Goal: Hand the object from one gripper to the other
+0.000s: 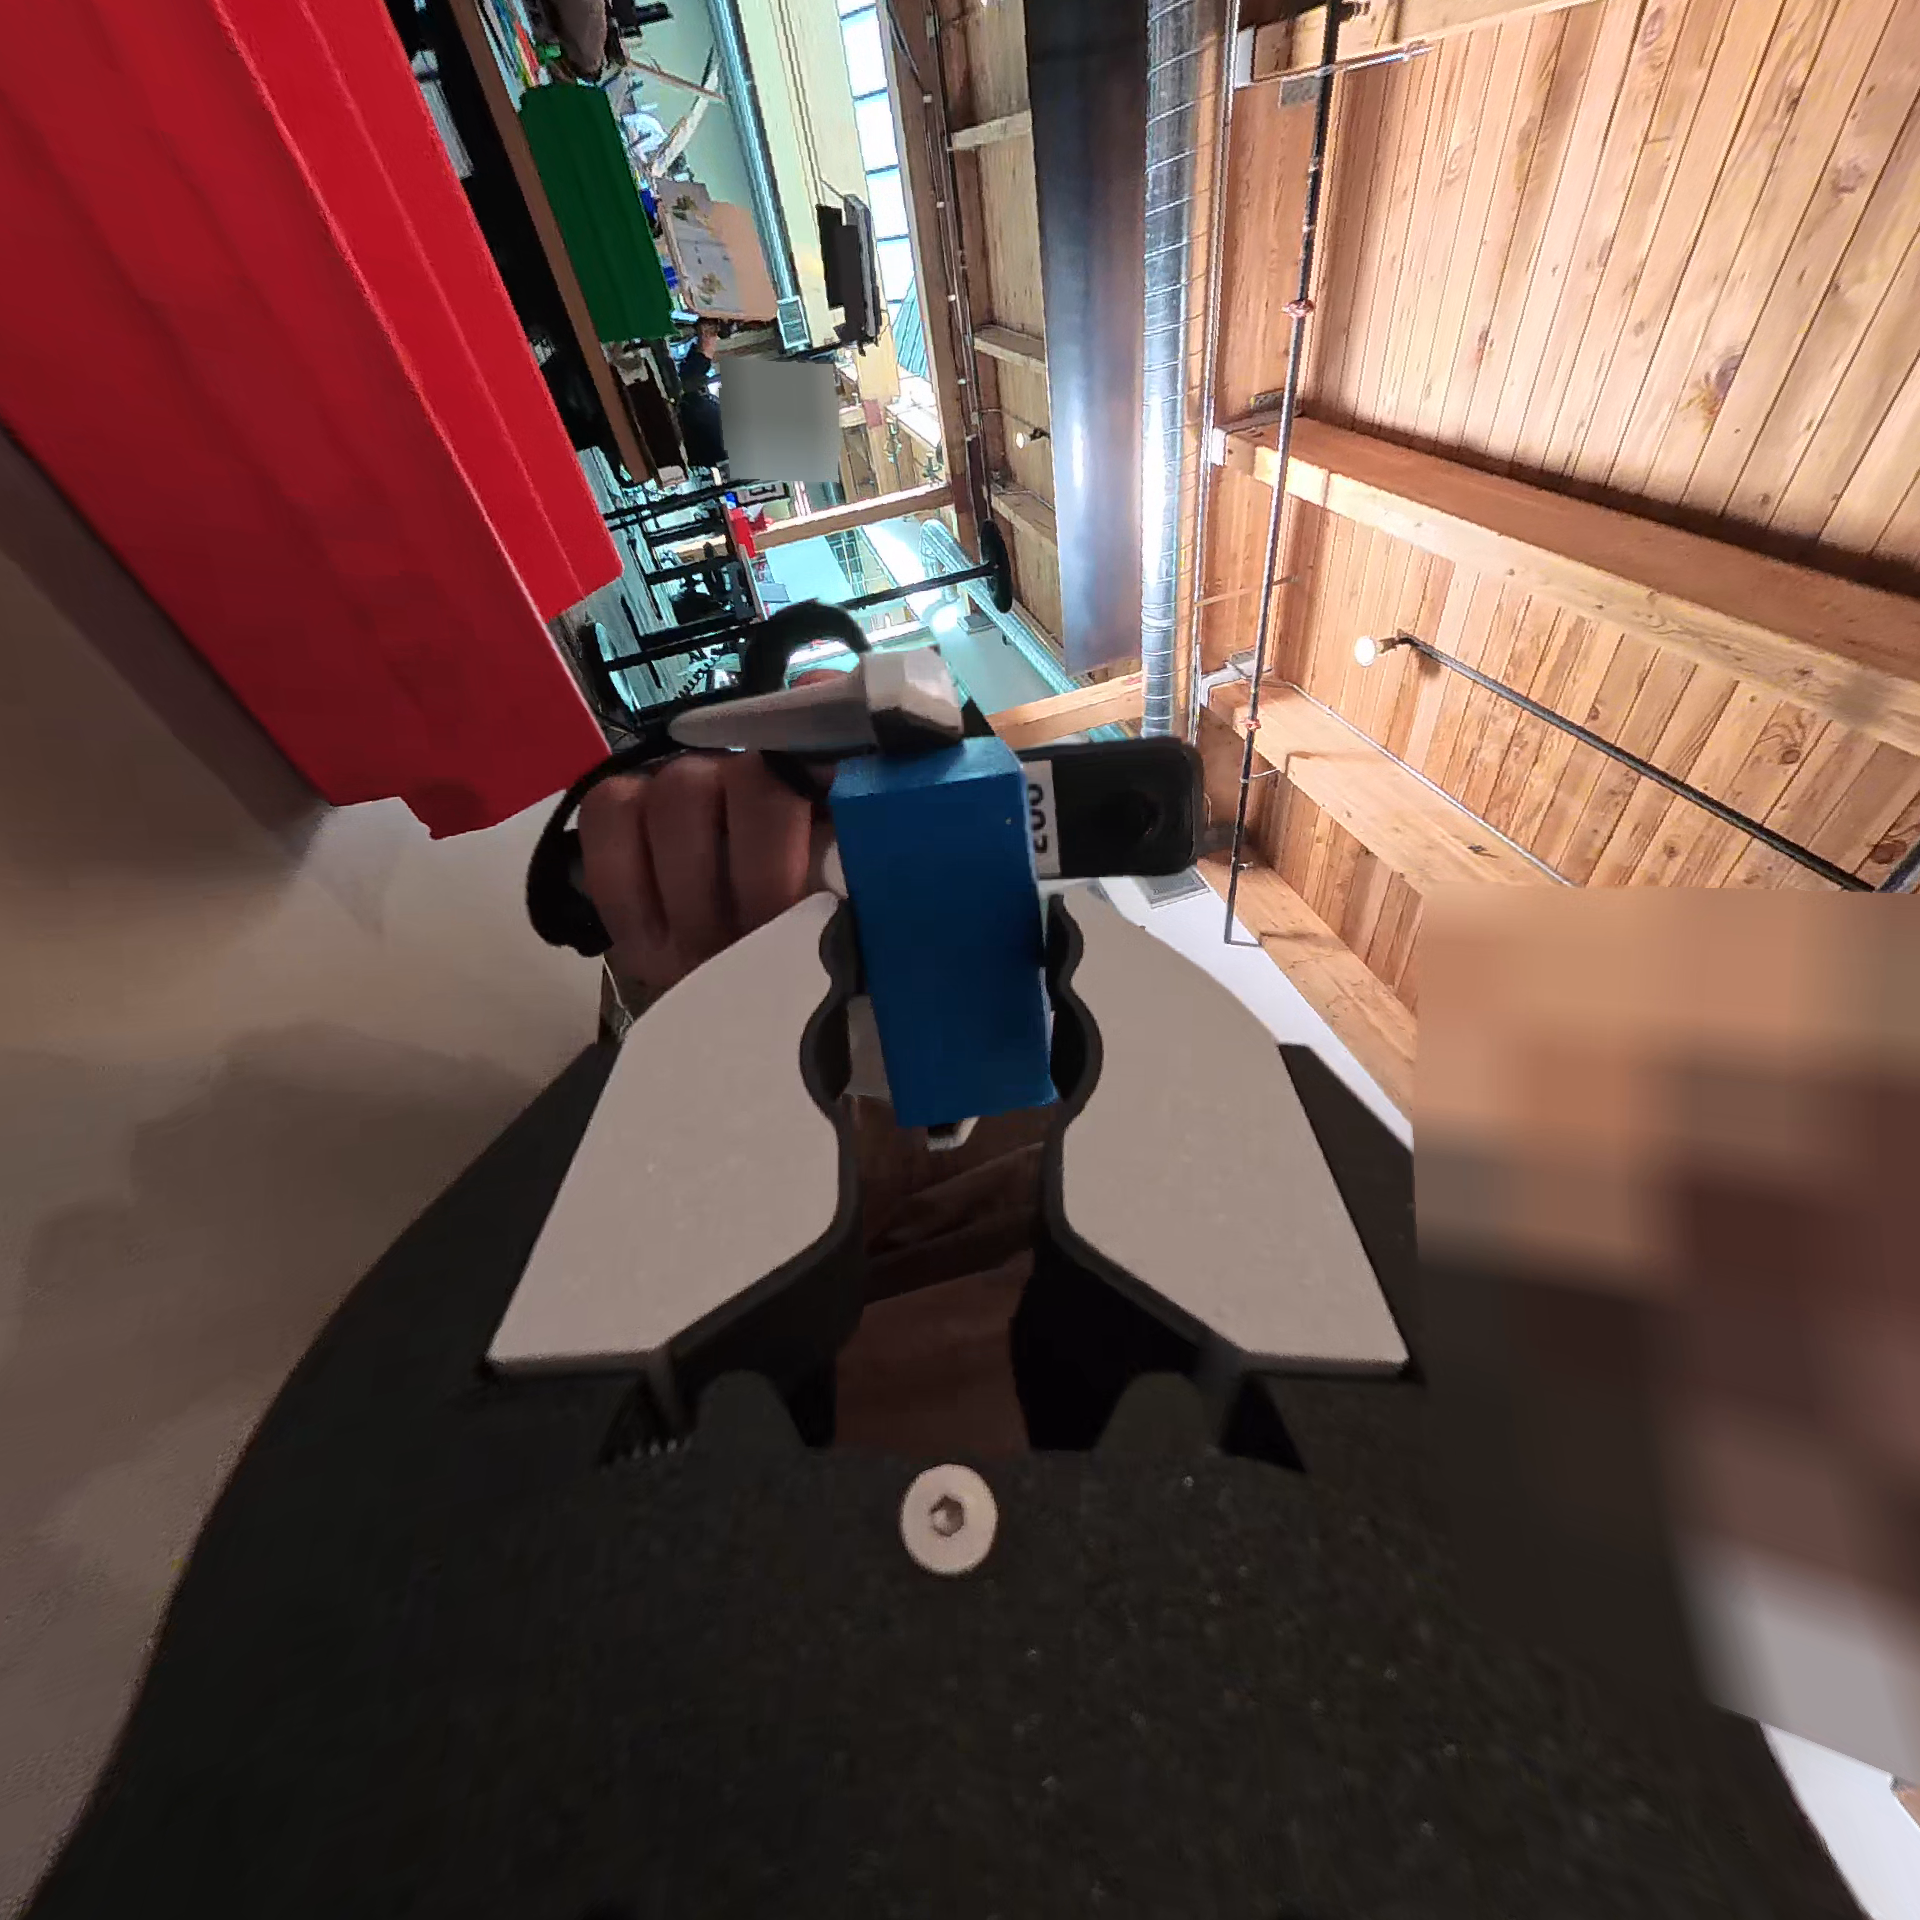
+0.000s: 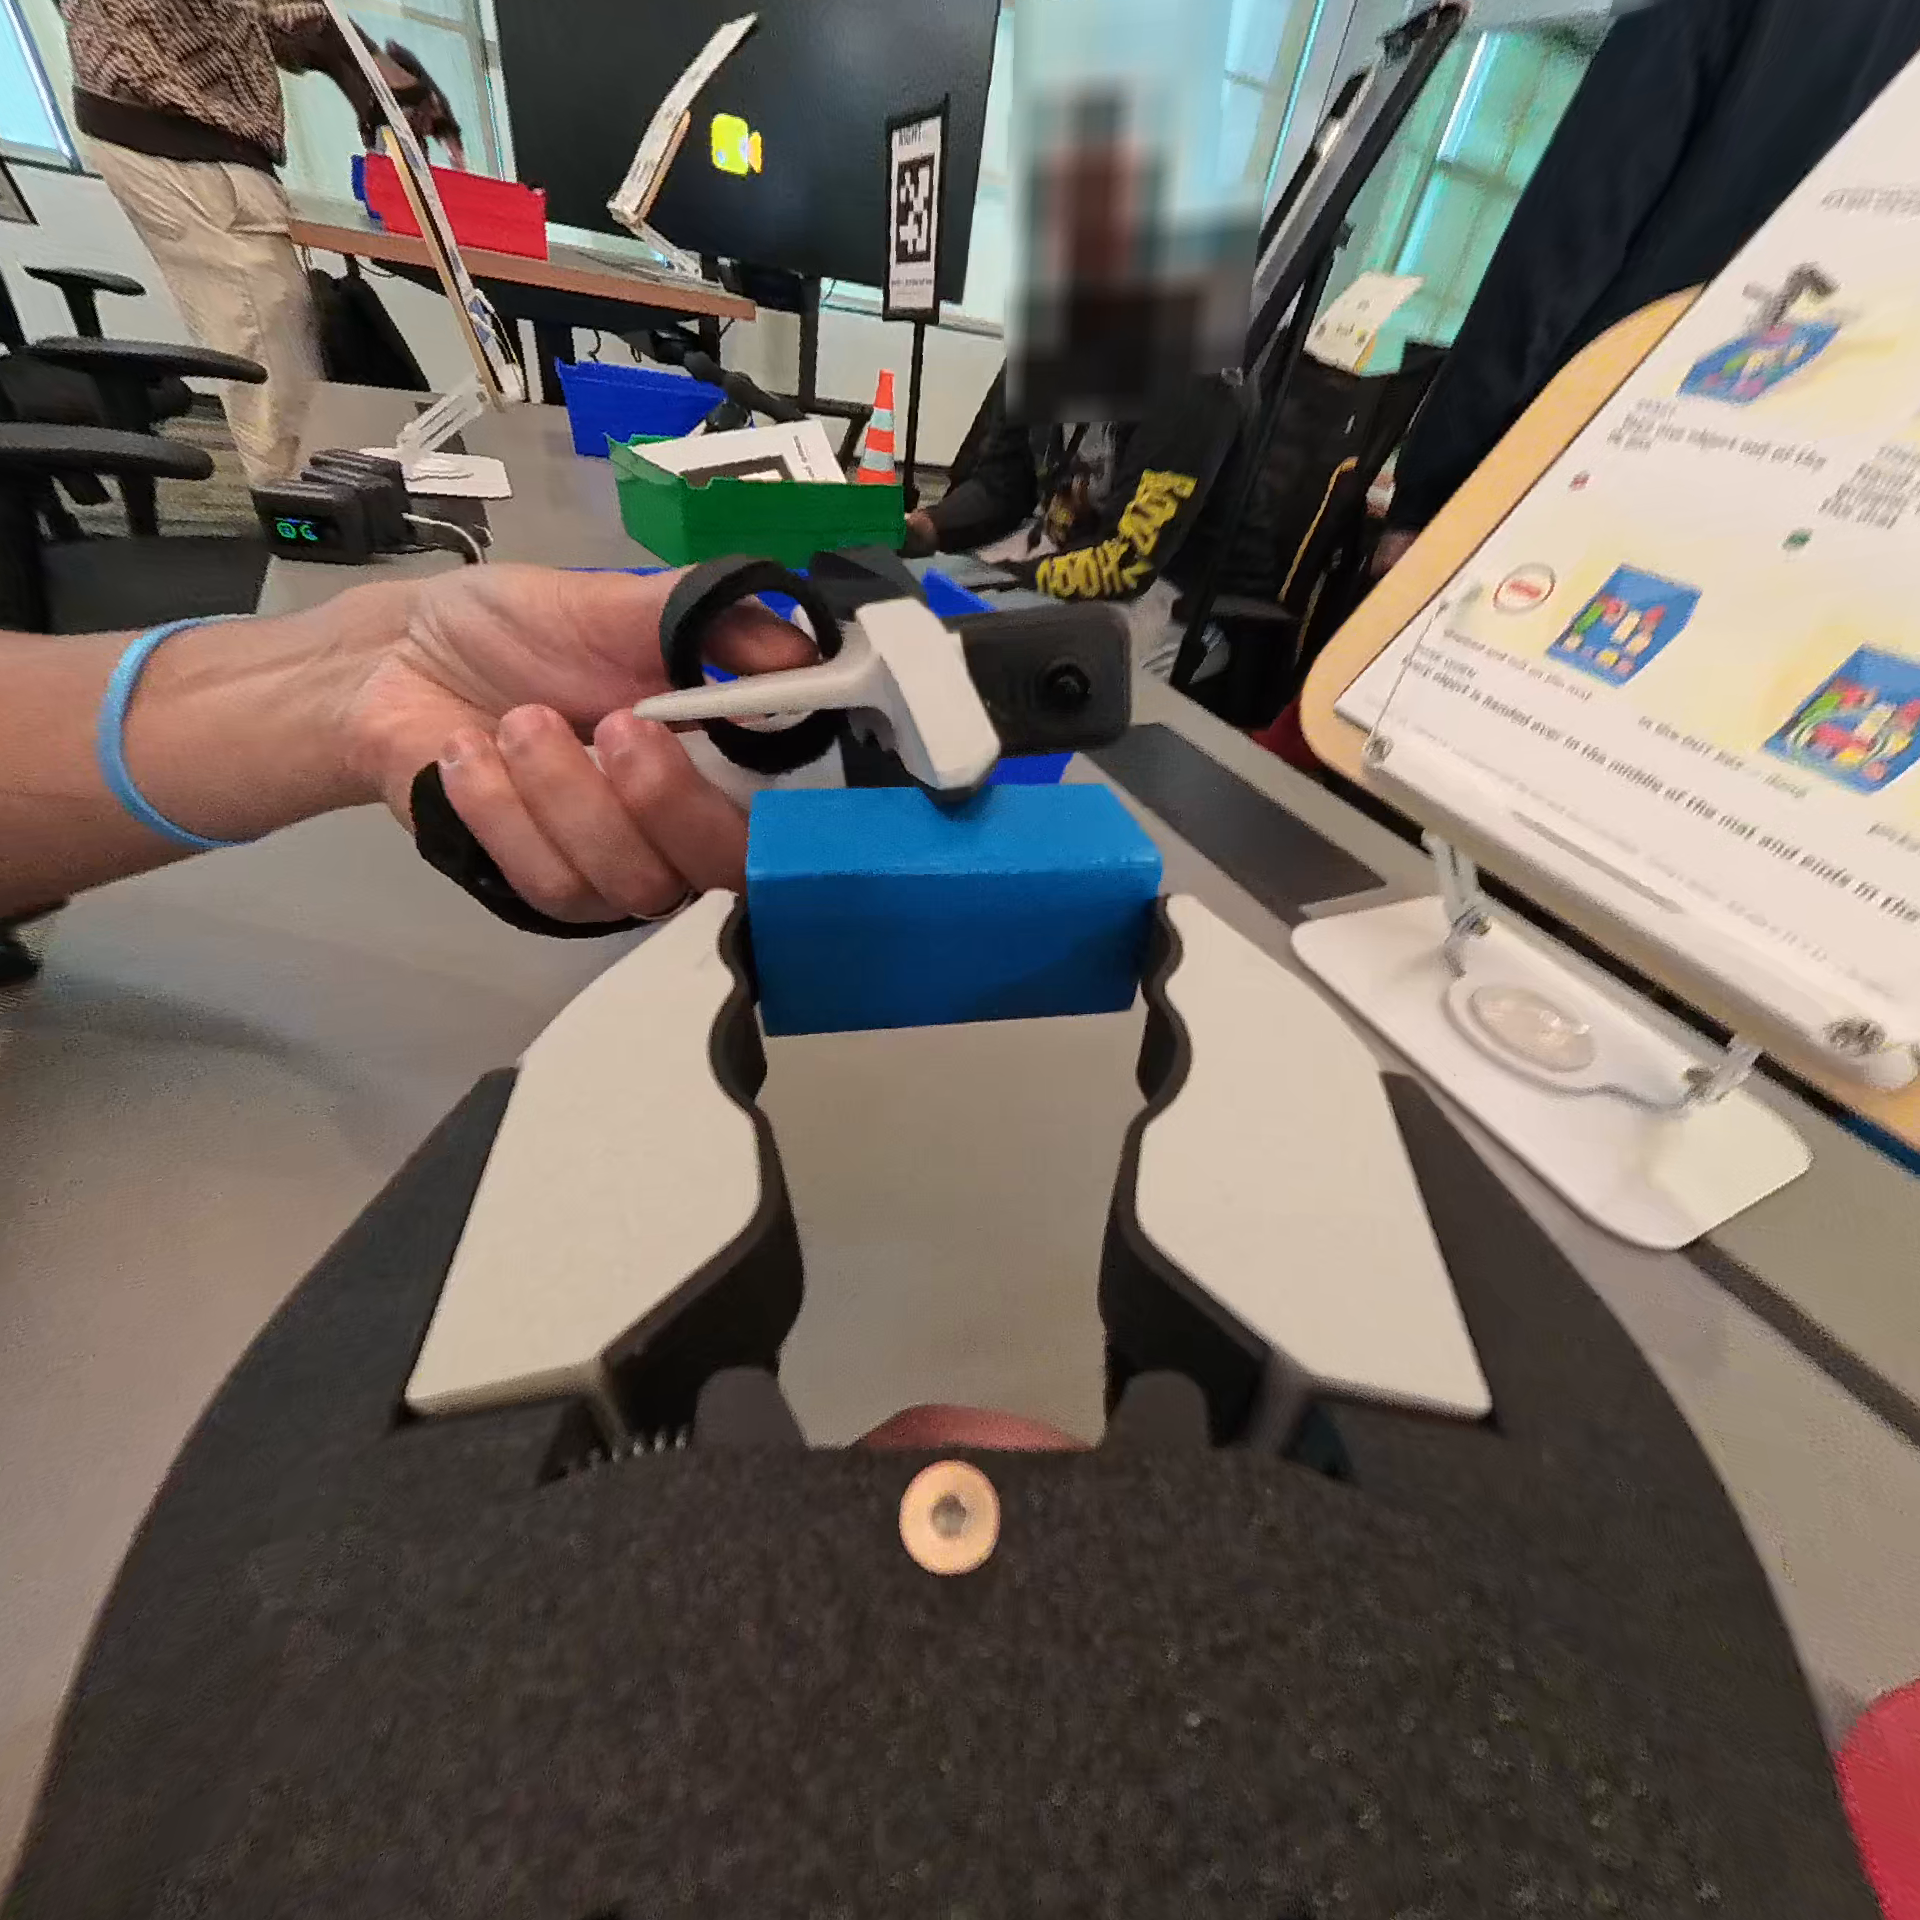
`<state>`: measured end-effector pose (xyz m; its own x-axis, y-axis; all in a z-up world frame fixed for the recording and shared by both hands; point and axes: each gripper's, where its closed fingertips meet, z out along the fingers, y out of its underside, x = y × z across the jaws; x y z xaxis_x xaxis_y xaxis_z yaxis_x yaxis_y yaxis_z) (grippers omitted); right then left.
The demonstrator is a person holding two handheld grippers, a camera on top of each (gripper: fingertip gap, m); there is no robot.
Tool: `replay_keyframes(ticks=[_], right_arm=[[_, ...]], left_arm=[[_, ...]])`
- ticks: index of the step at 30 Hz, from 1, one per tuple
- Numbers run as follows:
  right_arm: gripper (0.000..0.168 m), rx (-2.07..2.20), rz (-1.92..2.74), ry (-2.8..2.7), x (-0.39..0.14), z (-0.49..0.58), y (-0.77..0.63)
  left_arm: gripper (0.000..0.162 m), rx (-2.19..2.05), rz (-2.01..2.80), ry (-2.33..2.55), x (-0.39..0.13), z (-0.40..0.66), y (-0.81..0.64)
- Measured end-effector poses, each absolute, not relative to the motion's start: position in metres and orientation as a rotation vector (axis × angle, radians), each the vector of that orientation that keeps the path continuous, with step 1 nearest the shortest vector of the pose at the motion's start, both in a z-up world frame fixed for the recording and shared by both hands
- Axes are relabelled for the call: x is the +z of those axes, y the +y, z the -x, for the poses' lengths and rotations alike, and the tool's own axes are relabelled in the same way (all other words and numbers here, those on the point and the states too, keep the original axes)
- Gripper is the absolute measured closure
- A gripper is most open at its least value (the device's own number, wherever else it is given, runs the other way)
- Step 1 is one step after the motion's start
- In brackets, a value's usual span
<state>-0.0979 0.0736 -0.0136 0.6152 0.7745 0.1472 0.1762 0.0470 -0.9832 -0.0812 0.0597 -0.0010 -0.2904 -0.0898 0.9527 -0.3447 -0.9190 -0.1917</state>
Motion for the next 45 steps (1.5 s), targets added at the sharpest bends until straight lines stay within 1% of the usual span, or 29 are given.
replay_keyframes(ticks=[2,4,5,10,14,16,19,23,27,32,36,44,45], right_arm=[[0.098,0.584,1.505,-0.818,-0.013,0.093,0.068],[0.098,0.586,1.515,-0.79,-0.008,0.081,0.061],[0.098,0.563,1.532,-0.777,-0.005,0.07,0.058],[0.098,0.266,1.669,-0.633,0.027,-0.043,0.057],[0.098,0.017,1.878,-0.508,0.025,-0.143,0.071],[0.098,-0.058,1.99,-0.468,0.009,-0.176,0.086],[0.098,-0.079,2.202,-0.471,-0.038,-0.2,0.115],[0.097,-0.096,2.502,-0.517,-0.113,-0.209,0.148],[0.098,-0.16,2.633,-0.747,-0.153,-0.207,0.171],[0.097,-0.249,2.721,-1.02,-0.173,-0.215,0.184],[0.097,-0.223,2.781,-1.139,-0.187,-0.214,0.185],[0.097,-0.222,2.794,-1.177,-0.191,-0.213,0.188],[0.092,-0.231,2.784,-1.161,-0.19,-0.214,0.189]], left_arm=[[0.126,2.345,-1.754,-0.587,-0.001,0.086,0.054],[0.11,2.34,-1.819,-0.666,-0.007,0.096,0.048],[0.108,2.331,-1.873,-0.73,-0.014,0.104,0.044],[0.111,2.217,-2.068,-0.993,-0.059,0.143,-0.008],[0.113,2.159,-2.148,-1.046,-0.089,0.158,-0.05],[0.113,2.122,-2.195,-1.058,-0.102,0.159,-0.065],[0.114,2.112,-2.212,-1.066,-0.113,0.155,-0.078],[0.114,2.088,-2.202,-1.098,-0.116,0.151,-0.087],[0.116,2.048,-2.237,-1.164,-0.12,0.153,-0.087],[0.116,2.049,-2.251,-1.155,-0.123,0.157,-0.088],[0.116,2.02,-2.256,-1.159,-0.128,0.16,-0.091],[0.115,2.01,-2.242,-1.167,-0.129,0.159,-0.093],[0.115,2.01,-2.24,-1.166,-0.13,0.159,-0.093]])
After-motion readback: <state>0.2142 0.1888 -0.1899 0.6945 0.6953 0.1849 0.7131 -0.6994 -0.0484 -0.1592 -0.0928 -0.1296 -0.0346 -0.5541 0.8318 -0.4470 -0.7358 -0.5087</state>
